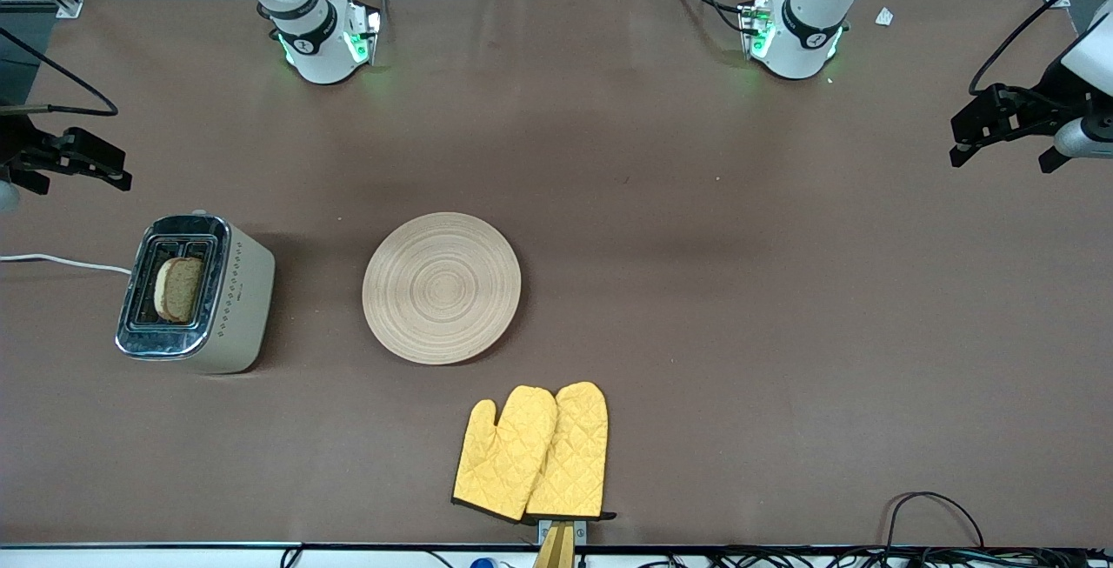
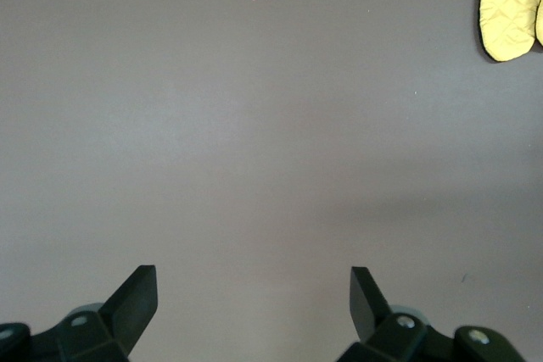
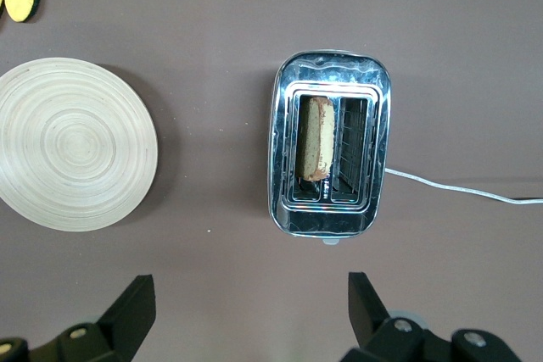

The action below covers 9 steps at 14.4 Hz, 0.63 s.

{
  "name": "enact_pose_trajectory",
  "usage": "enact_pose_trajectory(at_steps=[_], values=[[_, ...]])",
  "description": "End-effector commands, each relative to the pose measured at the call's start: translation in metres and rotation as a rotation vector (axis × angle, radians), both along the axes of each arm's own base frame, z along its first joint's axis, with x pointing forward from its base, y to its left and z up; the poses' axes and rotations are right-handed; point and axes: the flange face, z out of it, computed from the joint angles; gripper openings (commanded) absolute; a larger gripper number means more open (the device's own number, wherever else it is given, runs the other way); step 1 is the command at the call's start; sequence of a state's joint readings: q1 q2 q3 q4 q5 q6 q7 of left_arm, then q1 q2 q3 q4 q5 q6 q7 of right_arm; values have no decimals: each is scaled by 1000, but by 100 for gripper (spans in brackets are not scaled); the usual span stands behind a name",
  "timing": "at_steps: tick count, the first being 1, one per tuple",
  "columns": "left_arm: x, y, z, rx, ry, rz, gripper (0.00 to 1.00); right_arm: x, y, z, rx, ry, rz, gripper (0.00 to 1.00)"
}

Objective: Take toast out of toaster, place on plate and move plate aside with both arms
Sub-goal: 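Move the right gripper toward the bread slice in the toaster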

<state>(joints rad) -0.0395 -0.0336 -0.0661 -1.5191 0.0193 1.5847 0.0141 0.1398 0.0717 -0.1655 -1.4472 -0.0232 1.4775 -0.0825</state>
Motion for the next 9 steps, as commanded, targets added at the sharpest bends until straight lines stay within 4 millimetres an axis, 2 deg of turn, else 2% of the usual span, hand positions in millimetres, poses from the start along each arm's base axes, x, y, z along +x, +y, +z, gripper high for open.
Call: enact_pose_trajectory(at_steps=[1, 2, 5, 7, 9], values=[[-3, -2, 8, 9, 0, -6, 100, -3, -2, 5, -7, -12, 7, 100], [-1, -6, 10, -5, -3, 3, 100, -3, -3, 7, -6, -16, 4, 100], [1, 1, 10, -7, -3, 18, 100, 1, -3, 14, -11, -47, 10, 100], [0, 1, 10, -4, -4, 19, 100, 4, -3, 11, -8, -45, 16, 100], [0, 0, 10, 1, -4, 16, 100, 10, -3, -13, -11, -27, 20, 100]])
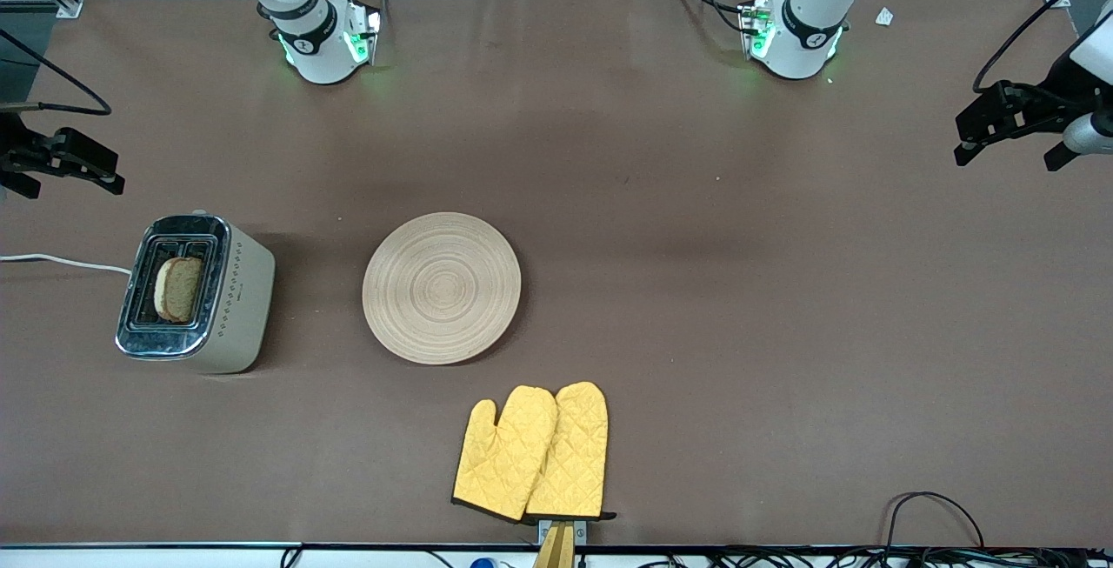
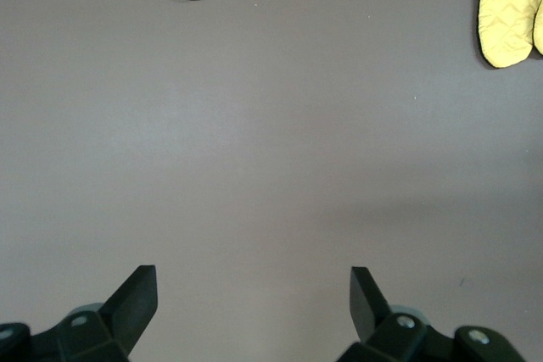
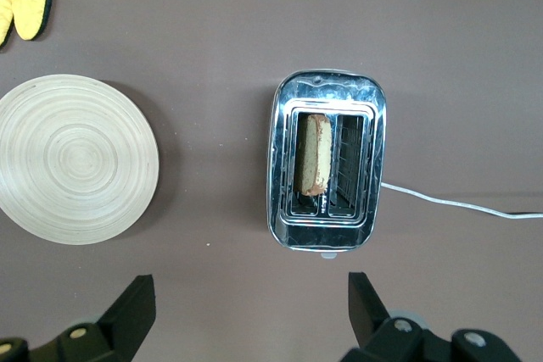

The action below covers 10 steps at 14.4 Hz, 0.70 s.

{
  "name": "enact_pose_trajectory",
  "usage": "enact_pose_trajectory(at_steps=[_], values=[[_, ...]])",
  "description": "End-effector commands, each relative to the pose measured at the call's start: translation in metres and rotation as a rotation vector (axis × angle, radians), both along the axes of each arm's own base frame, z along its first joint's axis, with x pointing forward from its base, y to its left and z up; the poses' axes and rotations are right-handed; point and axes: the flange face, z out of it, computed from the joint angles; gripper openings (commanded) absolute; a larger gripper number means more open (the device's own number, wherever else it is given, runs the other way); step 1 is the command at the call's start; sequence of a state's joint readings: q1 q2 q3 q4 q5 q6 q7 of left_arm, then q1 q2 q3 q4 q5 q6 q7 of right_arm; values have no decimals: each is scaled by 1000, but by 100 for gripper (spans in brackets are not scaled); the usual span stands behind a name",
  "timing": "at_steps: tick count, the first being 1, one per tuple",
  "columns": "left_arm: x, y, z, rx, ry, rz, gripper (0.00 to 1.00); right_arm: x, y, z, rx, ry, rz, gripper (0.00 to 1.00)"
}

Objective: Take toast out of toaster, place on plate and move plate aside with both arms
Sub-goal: 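Move the right gripper toward the bread slice in the toaster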

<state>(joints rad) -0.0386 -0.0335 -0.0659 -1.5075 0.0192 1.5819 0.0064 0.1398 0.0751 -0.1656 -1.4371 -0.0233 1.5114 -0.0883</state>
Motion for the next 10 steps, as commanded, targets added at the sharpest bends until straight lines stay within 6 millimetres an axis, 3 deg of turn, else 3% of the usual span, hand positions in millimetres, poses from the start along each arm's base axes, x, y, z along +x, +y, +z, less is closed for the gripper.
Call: enact_pose_trajectory(at_steps=[1, 3, 7, 10], values=[[1, 1, 5, 3, 5, 9, 100, 6, -3, -38, -12, 46, 13, 100], [1, 0, 5, 3, 5, 7, 100, 8, -8, -72, -8, 76, 1, 100], [1, 1, 5, 3, 5, 4, 100, 10, -59, -159, 4, 12, -35, 100], [1, 1, 4, 3, 6, 4, 100, 10, -76, -197, 0, -7, -39, 100]])
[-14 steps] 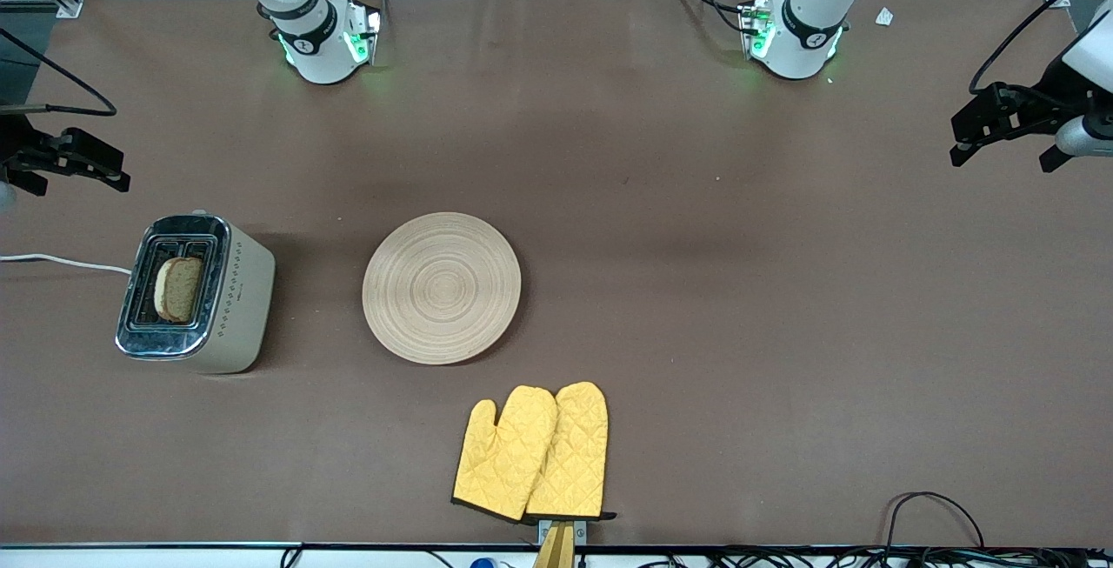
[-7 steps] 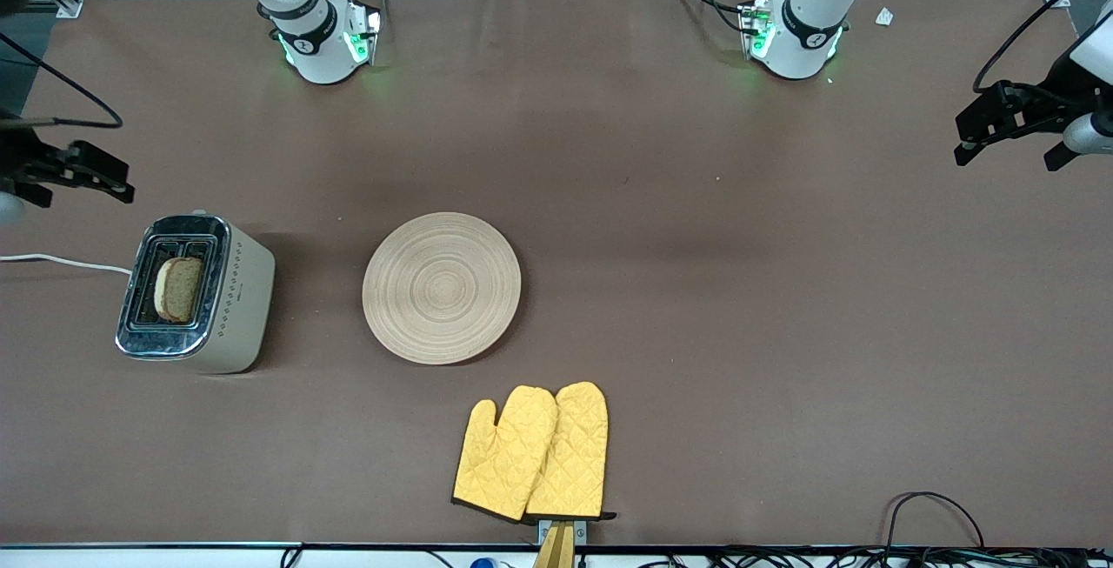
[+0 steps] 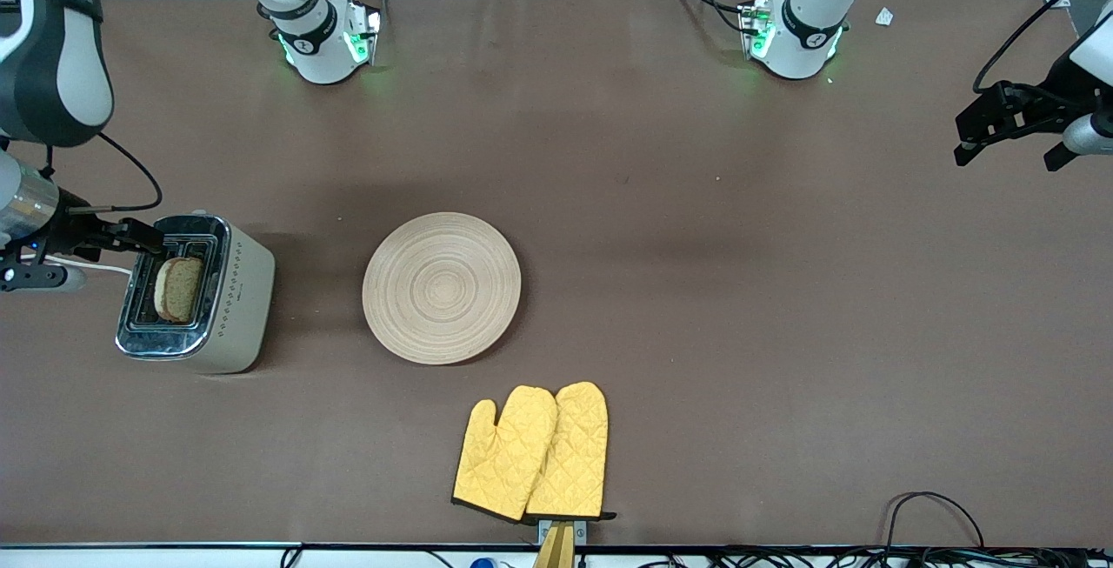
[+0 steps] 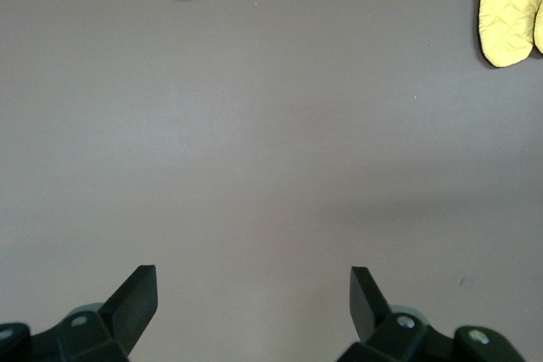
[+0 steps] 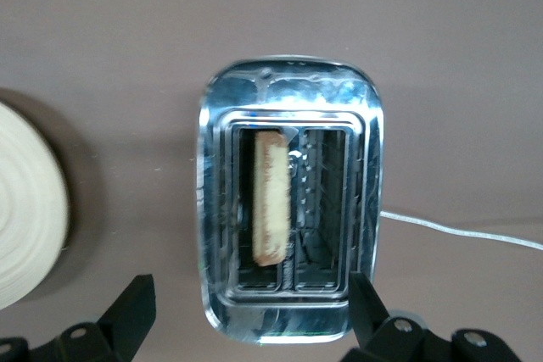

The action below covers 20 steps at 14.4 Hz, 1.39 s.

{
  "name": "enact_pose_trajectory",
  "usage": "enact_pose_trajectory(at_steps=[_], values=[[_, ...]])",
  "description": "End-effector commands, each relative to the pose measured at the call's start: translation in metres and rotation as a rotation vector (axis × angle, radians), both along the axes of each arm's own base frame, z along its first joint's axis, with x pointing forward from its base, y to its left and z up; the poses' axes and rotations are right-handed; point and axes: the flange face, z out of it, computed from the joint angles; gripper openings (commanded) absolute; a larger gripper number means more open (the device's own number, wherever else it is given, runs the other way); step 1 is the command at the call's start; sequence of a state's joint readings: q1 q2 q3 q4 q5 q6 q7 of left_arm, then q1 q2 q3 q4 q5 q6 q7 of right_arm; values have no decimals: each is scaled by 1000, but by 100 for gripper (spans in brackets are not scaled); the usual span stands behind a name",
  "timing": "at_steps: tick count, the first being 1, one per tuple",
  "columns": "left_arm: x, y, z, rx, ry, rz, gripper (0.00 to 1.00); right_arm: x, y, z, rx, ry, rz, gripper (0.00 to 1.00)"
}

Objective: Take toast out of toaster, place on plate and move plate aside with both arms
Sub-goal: 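Lower the right gripper and grasp the bread slice in the toaster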

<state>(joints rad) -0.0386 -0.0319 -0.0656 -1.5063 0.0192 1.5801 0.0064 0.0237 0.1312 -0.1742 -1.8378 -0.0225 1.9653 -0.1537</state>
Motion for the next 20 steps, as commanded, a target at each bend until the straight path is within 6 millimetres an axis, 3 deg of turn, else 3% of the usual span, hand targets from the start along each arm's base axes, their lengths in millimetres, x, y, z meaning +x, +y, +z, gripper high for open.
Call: enact_pose_trajectory(at_steps=[1, 3, 5, 7, 8, 9, 10, 11, 13, 15, 17, 18, 20], values=[[1, 1, 5, 3, 4, 6, 100, -6, -7, -27, 5, -7, 3, 100], [0, 0, 3, 3, 10, 9, 100, -1, -7, -52, 1, -8, 4, 100], [1, 0, 2, 3, 10, 10, 100, 1, -5, -65, -1, -2, 8, 98], [1, 0, 1, 4, 13, 9, 100, 5, -5, -73, -2, 0, 9, 73], [1, 1, 1, 4, 15, 9, 100, 6, -5, -76, 4, -5, 3, 55], [1, 0, 1, 4, 13, 4, 100, 6, -4, -77, 23, -8, -9, 26], [1, 0, 1, 4, 15, 4, 100, 7, -2, -80, 39, -6, -19, 9], [1, 0, 1, 4, 13, 1, 100, 7, -2, -80, 45, -8, -23, 1], [1, 1, 1, 5, 15, 1, 100, 11, 0, -73, 50, -19, -26, 0], [1, 1, 1, 5, 15, 1, 100, 16, -5, -46, 92, -47, -29, 0], [1, 1, 0, 5, 16, 1, 100, 21, -11, 11, 178, -52, -10, 0], [1, 1, 0, 5, 16, 1, 100, 24, -4, 45, 228, -42, -6, 0], [1, 1, 0, 5, 16, 1, 100, 24, 11, 87, 248, -25, 27, 0]])
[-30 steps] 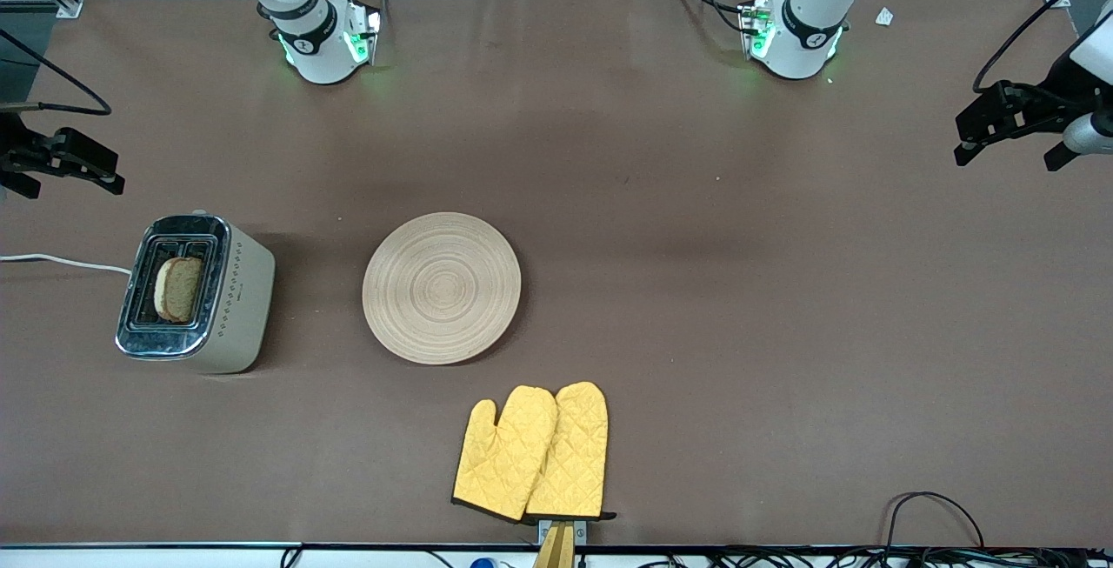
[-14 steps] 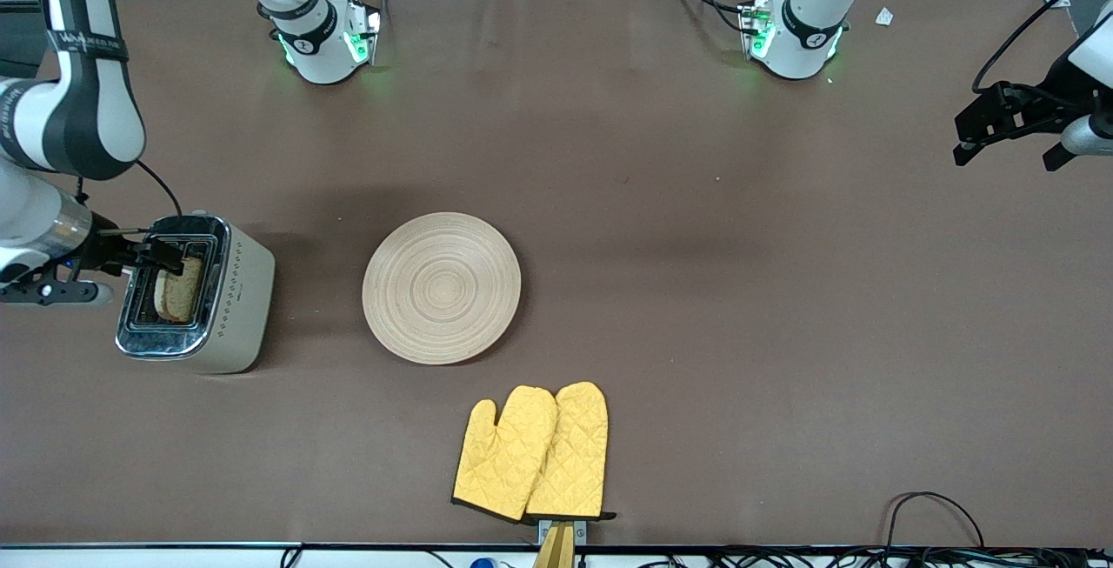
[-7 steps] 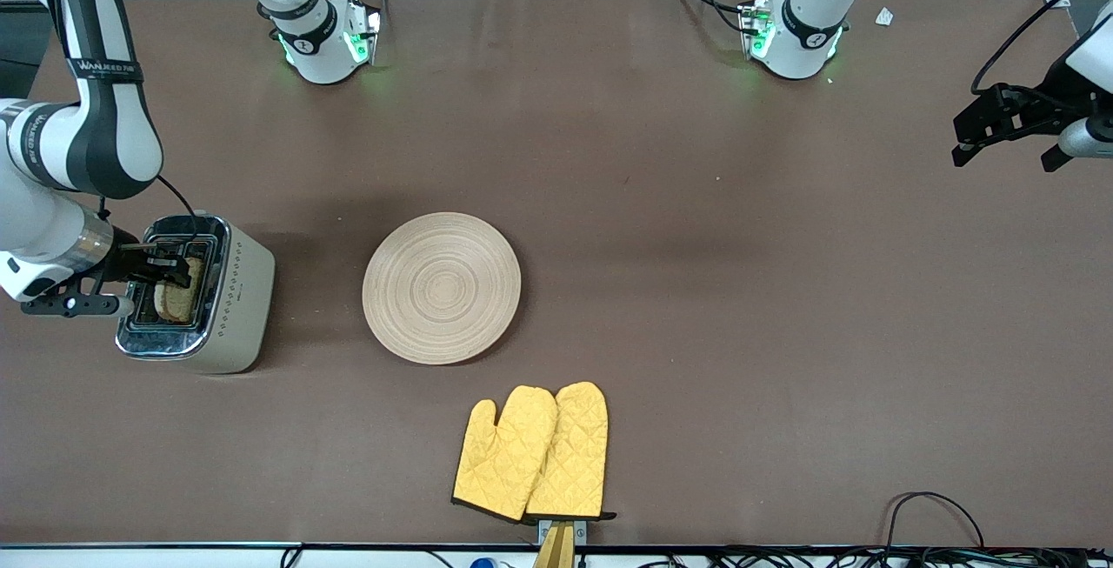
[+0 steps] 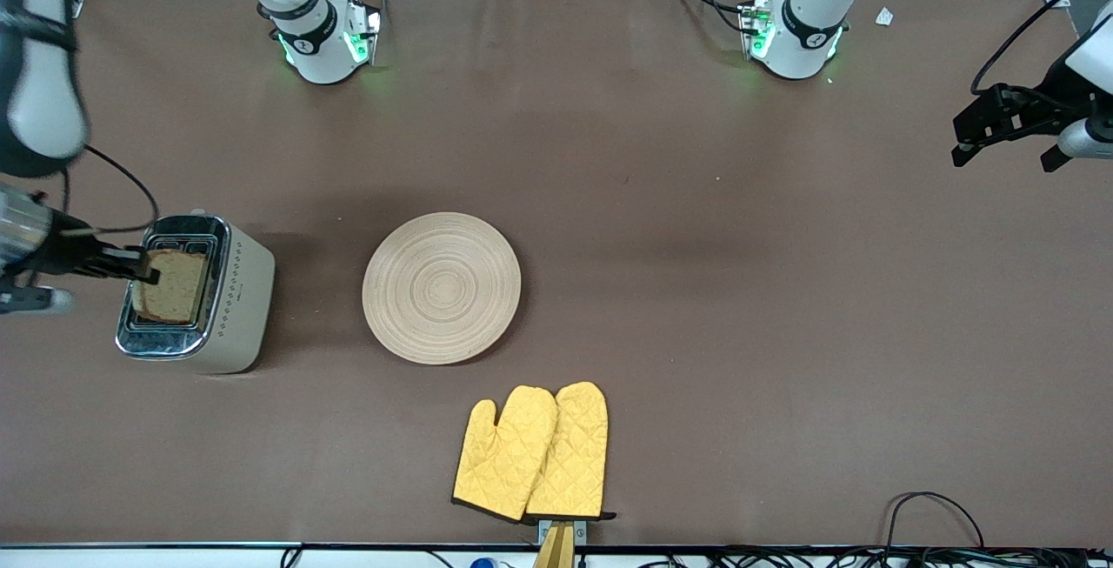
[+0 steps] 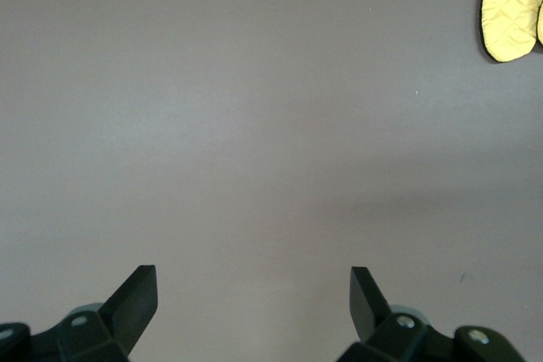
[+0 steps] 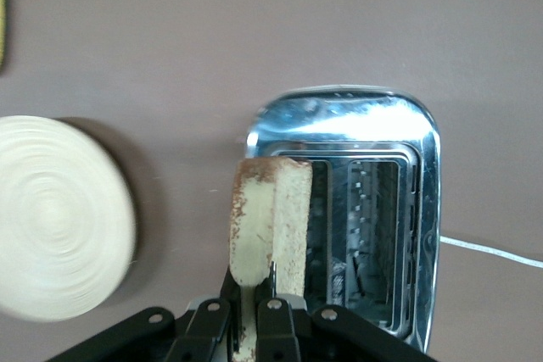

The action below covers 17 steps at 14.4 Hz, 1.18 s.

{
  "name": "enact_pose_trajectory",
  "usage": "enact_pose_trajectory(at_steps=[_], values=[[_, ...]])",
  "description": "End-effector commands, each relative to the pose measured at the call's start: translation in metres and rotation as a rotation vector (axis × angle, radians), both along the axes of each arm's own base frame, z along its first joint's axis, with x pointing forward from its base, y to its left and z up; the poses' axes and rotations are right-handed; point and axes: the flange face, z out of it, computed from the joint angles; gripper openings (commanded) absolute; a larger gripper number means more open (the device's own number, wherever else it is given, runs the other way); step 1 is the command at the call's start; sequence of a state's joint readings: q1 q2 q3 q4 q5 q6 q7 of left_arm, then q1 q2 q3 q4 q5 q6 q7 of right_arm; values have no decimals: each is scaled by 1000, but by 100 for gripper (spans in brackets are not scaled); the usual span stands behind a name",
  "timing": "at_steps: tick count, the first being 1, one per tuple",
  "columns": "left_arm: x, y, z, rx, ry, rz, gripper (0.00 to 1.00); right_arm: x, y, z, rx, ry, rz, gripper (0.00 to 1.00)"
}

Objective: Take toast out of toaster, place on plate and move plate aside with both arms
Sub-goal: 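Lift the bread out of the toaster and carry it over the plate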

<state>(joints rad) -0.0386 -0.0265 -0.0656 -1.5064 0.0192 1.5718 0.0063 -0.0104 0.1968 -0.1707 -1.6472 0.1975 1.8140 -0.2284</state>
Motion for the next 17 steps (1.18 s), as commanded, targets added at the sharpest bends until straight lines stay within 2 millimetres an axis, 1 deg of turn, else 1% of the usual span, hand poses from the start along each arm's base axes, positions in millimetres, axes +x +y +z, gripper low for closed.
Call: enact_pose_trajectory(at_steps=[1, 2, 3, 4, 5, 6, 7, 8, 9, 10, 11, 12, 13, 14, 15, 16, 17], values=[[0, 0, 4, 4, 3, 1, 100, 0, 24, 61, 51, -14, 55, 0], [0, 0, 3, 4, 4, 1, 100, 0, 45, 61, 71, 0, 64, 0], [0, 0, 3, 3, 4, 5, 100, 1, 60, 53, 89, 12, 81, 0], [0, 1, 1, 4, 13, 7, 100, 1, 76, 34, 119, 33, 92, 0], [2, 1, -3, 5, 25, 7, 100, 1, 97, 5, 166, 31, 88, 0], [3, 0, -5, 5, 30, 4, 100, -4, 115, -29, 209, 44, 70, 0], [4, 0, -6, 6, 32, -7, 100, -10, 136, -57, 251, 61, 25, 0], [4, 0, -7, 6, 33, -8, 100, -14, 152, -76, 268, 64, 2, 0], [5, 0, -8, 7, 35, -8, 100, -21, 176, -97, 268, 52, -5, 0], [7, 0, -12, 8, 42, -10, 100, -27, 202, -113, 278, 34, -4, 0], [8, 0, -13, 8, 44, -10, 100, -31, 222, -125, 302, 8, -24, 0], [9, -1, -15, 7, 49, -10, 100, -36, 243, -145, 333, -7, -59, 0], [12, 0, -22, 9, 64, -8, 100, -42, 279, -163, 367, -14, -76, 0], [14, 1, -25, 10, 74, -5, 100, -48, 304, -175, 384, -10, -82, 0], [13, 2, -26, 10, 78, -5, 100, -51, 316, -186, 385, -6, -84, 0], [12, 2, -29, 14, 97, -6, 100, -54, 320, -193, 382, 8, -76, 0], [12, 4, -35, 17, 121, 8, 100, -57, 320, -201, 377, 22, -72, 0]])
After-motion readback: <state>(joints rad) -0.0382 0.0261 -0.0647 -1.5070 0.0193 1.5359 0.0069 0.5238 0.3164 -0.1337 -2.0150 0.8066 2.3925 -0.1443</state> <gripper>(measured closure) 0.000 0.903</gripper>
